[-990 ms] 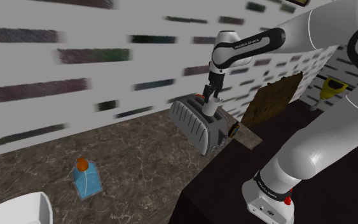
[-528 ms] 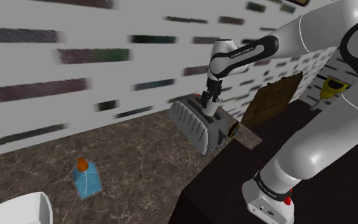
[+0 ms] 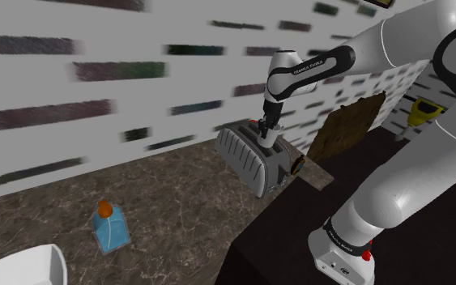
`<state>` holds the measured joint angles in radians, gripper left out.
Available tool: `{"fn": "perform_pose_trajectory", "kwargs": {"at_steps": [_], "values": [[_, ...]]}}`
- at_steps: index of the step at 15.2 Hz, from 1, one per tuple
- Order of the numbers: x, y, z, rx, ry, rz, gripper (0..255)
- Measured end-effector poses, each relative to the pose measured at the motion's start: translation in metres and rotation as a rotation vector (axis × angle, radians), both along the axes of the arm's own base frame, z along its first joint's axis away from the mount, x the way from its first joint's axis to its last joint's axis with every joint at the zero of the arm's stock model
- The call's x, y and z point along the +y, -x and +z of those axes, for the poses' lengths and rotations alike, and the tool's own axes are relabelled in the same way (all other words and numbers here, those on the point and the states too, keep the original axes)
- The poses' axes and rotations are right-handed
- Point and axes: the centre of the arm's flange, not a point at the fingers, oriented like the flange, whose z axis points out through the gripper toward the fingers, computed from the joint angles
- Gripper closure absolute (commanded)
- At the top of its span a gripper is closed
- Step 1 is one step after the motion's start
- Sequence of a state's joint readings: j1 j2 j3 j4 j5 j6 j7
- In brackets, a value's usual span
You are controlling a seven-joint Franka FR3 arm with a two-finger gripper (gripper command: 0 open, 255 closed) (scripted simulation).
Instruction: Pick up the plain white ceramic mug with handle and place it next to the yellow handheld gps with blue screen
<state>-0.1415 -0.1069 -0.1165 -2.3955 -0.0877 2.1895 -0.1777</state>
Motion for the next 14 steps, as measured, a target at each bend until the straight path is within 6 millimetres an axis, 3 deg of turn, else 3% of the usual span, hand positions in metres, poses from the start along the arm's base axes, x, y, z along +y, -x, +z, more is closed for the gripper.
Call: {"fn": "perform_pose_trajectory", "kwargs": {"at_steps": [8,14], "values": [[0.0,0.0,0.0,0.0,0.0,0.0,255],[0.001,0.001,0.027,0.0,0.0,0.0,255]]}}
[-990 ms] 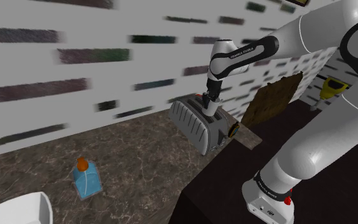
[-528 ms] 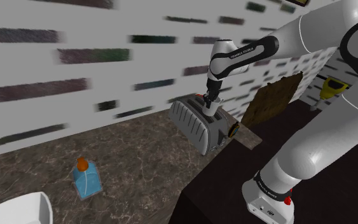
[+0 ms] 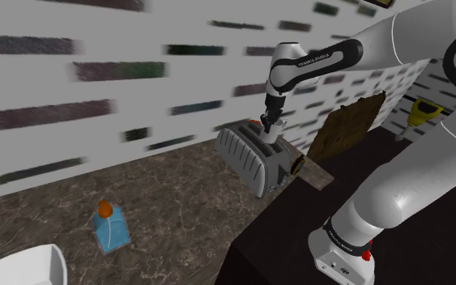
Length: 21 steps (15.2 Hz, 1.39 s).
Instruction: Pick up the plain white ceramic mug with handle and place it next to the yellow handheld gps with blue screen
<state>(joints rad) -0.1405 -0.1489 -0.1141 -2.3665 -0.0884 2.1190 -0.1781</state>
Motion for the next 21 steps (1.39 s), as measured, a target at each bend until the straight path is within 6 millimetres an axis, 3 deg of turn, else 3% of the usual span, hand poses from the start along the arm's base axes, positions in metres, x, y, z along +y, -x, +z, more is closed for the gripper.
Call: {"fn": "perform_pose_trajectory", "kwargs": {"at_steps": [21], "values": [[-0.001,-0.001,0.11,0.0,0.0,0.0,255]]}}
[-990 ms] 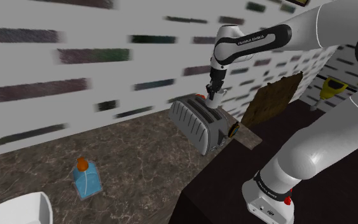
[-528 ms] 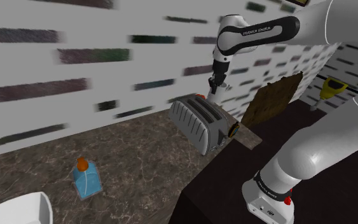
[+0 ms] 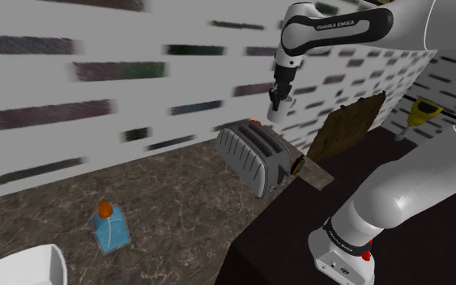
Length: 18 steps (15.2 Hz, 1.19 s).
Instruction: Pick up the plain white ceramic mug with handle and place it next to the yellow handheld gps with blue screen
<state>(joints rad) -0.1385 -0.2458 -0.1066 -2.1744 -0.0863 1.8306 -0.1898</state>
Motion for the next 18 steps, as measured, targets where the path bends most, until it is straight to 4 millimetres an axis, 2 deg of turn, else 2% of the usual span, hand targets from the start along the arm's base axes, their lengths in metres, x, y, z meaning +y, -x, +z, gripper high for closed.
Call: {"fn": "perform_pose_trajectory", "kwargs": {"at_steps": [7,8,14,18], "values": [[0.0,0.001,0.038,0.0,0.0,0.0,255],[-0.004,0.001,0.037,0.0,0.0,0.0,255],[-0.069,0.015,0.014,0.001,-0.001,-0.001,255],[-0.116,0.021,-0.012,0.001,-0.001,-0.001,255]]}}
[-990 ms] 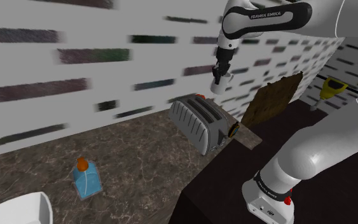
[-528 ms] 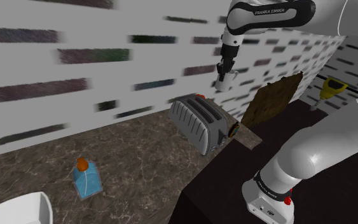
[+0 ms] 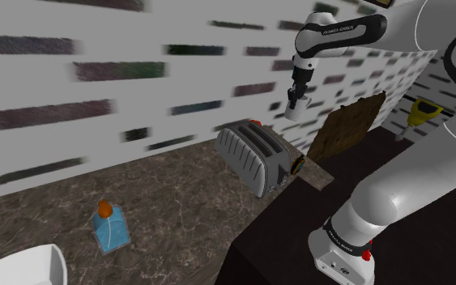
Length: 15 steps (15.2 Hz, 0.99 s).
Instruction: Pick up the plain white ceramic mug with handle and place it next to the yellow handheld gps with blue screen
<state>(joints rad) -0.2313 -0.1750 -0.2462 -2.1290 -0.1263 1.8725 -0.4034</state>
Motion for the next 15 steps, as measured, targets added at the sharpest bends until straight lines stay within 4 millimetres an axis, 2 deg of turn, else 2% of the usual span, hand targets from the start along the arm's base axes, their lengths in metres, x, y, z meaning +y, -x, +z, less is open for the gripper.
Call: {"fn": "perform_pose_trajectory", "kwargs": {"at_steps": [3,15], "values": [[-0.037,0.001,-0.013,0.0,0.0,0.0,255],[-0.182,0.028,-0.08,-0.001,0.001,0.0,255]]}}
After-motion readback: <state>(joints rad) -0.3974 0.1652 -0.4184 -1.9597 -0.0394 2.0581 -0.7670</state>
